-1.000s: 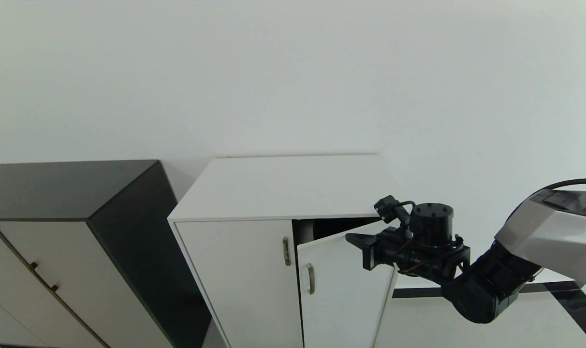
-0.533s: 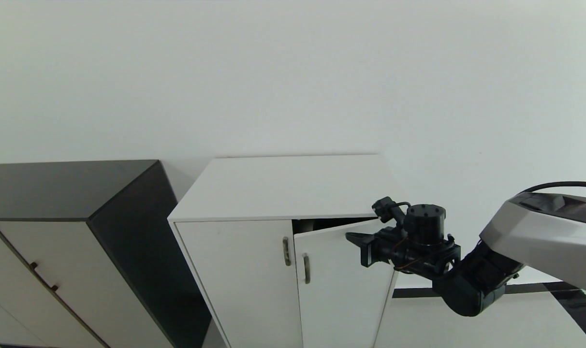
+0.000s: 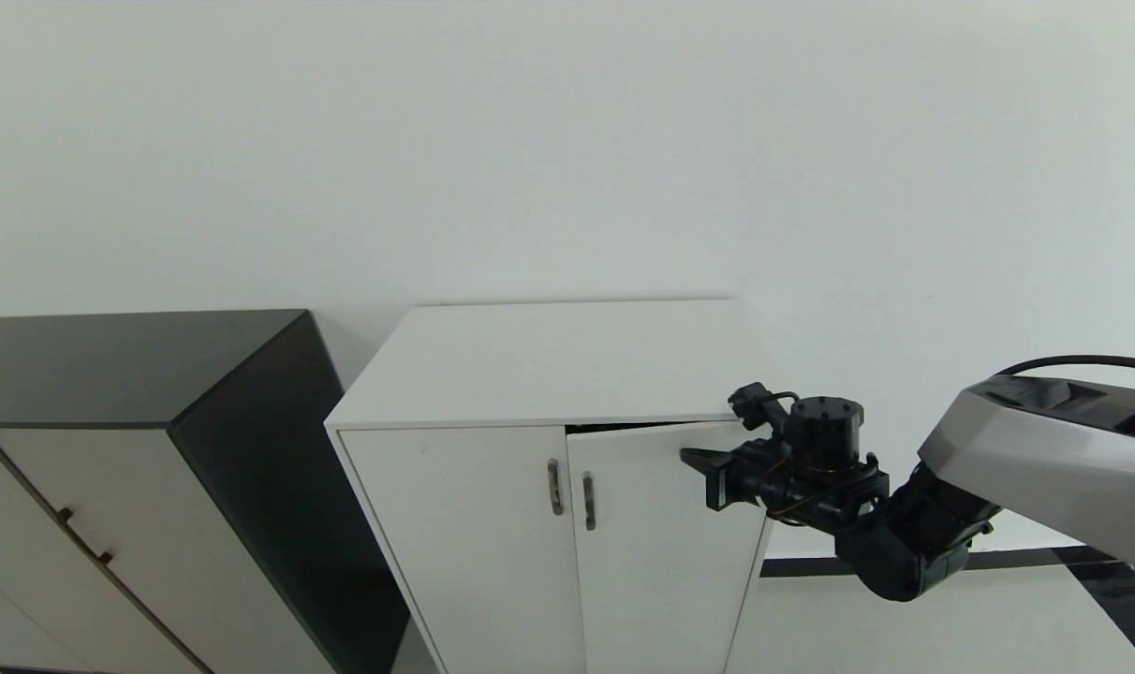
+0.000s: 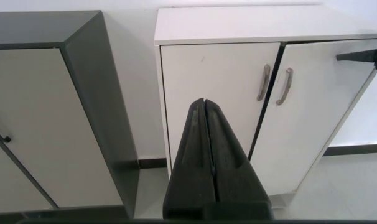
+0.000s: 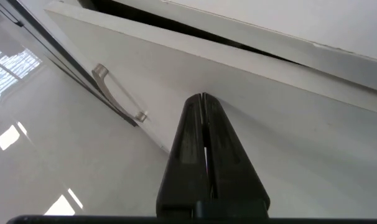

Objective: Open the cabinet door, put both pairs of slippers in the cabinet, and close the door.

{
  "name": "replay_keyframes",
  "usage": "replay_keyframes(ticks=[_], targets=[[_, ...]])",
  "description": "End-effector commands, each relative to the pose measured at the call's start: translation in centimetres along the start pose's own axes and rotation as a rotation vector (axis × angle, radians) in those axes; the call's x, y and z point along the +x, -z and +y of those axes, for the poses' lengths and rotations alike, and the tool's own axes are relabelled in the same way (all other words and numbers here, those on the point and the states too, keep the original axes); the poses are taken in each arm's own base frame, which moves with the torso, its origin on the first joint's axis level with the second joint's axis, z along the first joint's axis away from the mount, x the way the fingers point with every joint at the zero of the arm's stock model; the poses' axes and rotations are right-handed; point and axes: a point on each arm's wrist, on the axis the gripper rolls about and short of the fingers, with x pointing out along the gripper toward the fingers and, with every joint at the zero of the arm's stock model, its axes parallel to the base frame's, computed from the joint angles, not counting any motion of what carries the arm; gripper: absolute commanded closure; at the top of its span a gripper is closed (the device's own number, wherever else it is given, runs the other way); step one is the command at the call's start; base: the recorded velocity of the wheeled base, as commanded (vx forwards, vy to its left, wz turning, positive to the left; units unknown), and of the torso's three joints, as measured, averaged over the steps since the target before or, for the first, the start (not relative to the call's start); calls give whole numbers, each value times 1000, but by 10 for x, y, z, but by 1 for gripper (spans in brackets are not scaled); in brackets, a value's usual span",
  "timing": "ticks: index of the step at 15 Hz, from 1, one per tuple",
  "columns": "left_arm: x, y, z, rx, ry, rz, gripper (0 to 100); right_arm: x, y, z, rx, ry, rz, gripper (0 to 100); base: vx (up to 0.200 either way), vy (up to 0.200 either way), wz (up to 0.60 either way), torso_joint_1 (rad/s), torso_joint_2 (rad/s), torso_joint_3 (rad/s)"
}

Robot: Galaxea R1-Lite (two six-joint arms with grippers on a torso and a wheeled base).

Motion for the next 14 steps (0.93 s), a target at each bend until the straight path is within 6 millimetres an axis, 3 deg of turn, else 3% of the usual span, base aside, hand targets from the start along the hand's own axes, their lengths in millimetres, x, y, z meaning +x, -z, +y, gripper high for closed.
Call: replay_keyframes(ticks=[1, 14], targets=[[0, 0, 0, 0, 0, 1, 100, 1, 2, -1, 2, 3, 5, 100, 0, 0, 0, 0, 0, 0], [0, 0, 0, 0, -1, 1, 100, 3, 0, -4, 0, 6, -8, 100, 0, 0, 0, 0, 0, 0]])
